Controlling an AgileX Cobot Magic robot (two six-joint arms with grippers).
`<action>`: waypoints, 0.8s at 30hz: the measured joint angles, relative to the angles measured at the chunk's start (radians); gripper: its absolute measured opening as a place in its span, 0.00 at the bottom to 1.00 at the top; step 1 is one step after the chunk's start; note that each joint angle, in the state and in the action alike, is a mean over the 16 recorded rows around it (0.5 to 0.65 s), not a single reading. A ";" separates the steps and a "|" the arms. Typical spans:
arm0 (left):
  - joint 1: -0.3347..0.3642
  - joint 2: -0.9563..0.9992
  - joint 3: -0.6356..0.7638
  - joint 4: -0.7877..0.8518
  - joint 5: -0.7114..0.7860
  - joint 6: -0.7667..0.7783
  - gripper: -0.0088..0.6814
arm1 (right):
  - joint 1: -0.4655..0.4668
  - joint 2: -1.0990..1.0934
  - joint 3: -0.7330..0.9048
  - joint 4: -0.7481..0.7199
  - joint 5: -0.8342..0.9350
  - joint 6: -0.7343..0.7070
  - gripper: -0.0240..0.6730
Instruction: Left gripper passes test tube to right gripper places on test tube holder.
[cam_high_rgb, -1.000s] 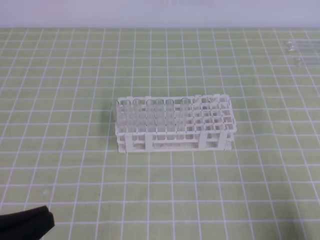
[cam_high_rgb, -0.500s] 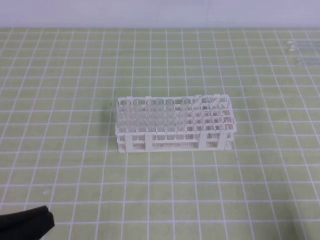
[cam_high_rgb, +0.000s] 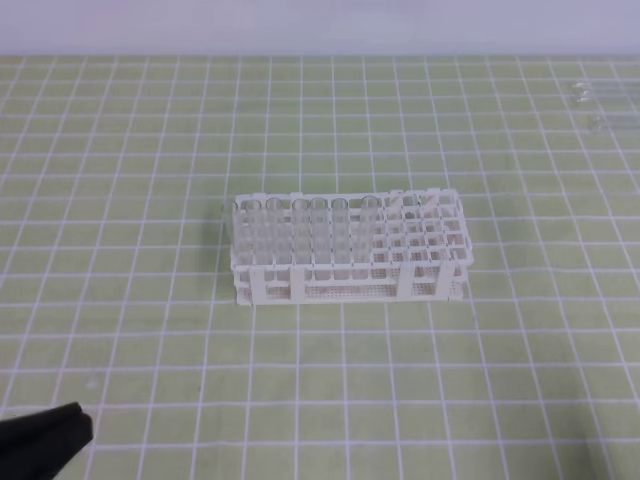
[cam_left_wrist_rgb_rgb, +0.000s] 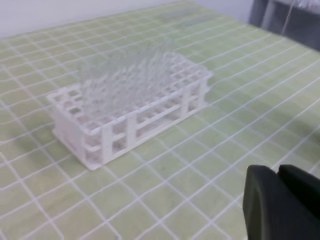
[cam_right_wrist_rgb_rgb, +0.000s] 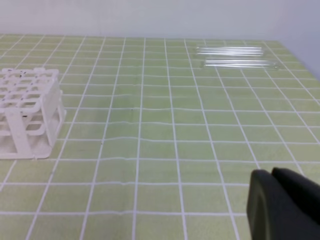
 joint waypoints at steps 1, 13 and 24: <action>0.015 -0.008 0.002 -0.003 0.004 0.004 0.03 | 0.000 0.000 0.000 0.000 0.000 0.000 0.01; 0.421 -0.173 0.090 -0.233 -0.116 0.274 0.01 | 0.000 0.000 0.000 0.000 -0.002 0.000 0.01; 0.911 -0.253 0.259 -0.540 -0.267 0.581 0.01 | 0.000 0.001 0.000 0.001 -0.002 0.000 0.01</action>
